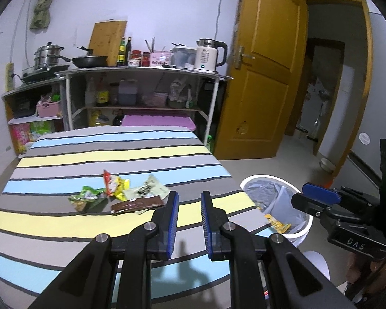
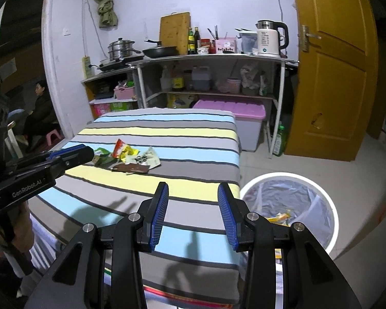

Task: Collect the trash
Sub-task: 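Move both grippers back over the table toward the green wrapper, then close the left gripper on the green snack bag while the right grasps the white-green wrapper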

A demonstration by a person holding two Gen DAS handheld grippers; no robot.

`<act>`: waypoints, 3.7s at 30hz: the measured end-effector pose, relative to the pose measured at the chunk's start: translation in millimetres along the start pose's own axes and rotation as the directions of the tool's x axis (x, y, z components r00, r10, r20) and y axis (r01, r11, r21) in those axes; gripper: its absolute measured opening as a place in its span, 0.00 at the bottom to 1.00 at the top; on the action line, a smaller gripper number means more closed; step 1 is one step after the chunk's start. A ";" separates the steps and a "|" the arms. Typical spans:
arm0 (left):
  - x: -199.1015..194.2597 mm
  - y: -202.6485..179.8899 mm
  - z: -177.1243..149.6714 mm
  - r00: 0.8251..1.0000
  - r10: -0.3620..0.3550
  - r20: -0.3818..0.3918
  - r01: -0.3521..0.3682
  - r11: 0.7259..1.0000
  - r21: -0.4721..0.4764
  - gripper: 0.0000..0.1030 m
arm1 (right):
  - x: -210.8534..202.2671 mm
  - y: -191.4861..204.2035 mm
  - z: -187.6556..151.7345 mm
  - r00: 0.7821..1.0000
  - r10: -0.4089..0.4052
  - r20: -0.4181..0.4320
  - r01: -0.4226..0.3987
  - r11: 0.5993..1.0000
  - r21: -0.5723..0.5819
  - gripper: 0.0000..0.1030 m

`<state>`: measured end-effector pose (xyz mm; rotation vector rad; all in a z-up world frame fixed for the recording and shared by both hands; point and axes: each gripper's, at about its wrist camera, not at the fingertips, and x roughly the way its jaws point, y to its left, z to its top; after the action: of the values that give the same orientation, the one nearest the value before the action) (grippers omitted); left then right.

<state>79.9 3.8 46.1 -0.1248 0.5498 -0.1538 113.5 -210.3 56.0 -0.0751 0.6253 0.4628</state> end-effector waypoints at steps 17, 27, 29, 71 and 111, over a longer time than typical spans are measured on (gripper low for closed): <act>-9.7 41.7 -9.9 0.996 0.093 -0.003 -0.093 0.994 -0.049 0.24 | 20.3 24.5 3.2 0.998 0.052 -0.021 -0.053 0.998 -0.040 0.40; -6.0 67.1 -13.3 0.990 0.144 -0.012 -0.144 0.987 -0.071 0.26 | 42.6 34.1 5.4 0.995 0.084 -0.049 -0.087 0.995 -0.056 0.40; -4.6 74.1 -15.4 0.988 0.154 -0.016 -0.155 0.985 -0.080 0.28 | 48.6 36.8 6.3 0.994 0.091 -0.056 -0.095 0.994 -0.059 0.40; 110.9 164.9 -16.0 0.951 0.198 -0.238 -0.238 0.960 -0.150 0.56 | 228.7 57.5 46.1 0.932 0.228 -0.283 -0.272 0.953 -0.129 0.45; 88.1 171.9 -28.7 0.936 0.230 -0.268 -0.284 0.941 -0.186 0.38 | 225.5 66.4 47.3 0.900 0.305 -0.312 -0.372 0.910 -0.183 0.49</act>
<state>158.1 154.5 -50.4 -0.2519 0.8225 0.1537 270.9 -52.1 -31.8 -0.2662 0.8618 0.8803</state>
